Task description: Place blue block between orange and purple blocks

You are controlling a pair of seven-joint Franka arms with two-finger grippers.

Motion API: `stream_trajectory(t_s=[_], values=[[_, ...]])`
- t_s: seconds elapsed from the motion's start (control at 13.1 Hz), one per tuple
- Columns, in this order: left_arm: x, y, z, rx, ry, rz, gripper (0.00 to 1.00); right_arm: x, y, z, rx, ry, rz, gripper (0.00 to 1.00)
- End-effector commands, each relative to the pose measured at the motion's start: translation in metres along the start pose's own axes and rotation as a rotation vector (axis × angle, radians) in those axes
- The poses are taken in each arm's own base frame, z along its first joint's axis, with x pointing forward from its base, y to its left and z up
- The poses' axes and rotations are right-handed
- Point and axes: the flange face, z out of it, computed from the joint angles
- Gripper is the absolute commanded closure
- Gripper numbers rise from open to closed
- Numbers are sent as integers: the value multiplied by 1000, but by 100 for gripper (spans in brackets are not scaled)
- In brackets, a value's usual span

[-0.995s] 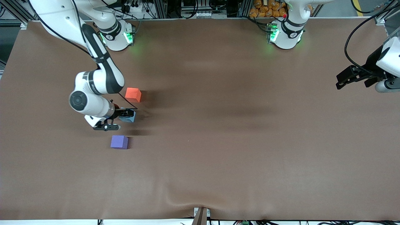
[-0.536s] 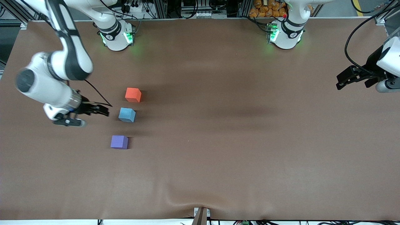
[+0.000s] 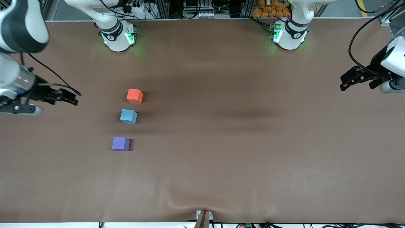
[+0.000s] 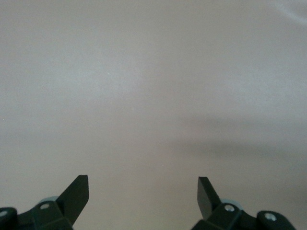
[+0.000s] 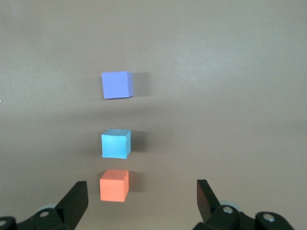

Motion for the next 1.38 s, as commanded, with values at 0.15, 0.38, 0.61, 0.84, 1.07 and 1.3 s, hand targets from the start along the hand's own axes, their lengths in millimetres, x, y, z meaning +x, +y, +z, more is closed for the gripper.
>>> stream_trajectory(t_s=[0.15,0.38,0.61,0.84,1.07,1.3], values=[[-13,-7,-19,-7,6,37,0,-30,12,-62,-28,10,-54,0],[-17,-9,-23,-4,-16,37,0,-50,15,-85,-28,2,-67,0],[-28,-9,-18,5,-98,57,0,-55,17,-105,-28,5,-62,0],[-27,-11,-23,8,-92,95,0,-62,30,-126,-26,-12,-35,0],[-25,-11,-24,10,-88,90,0,-63,29,-127,-26,-21,-36,0],[-23,-11,-28,16,-77,77,0,-62,23,-126,-27,-14,-42,0]])
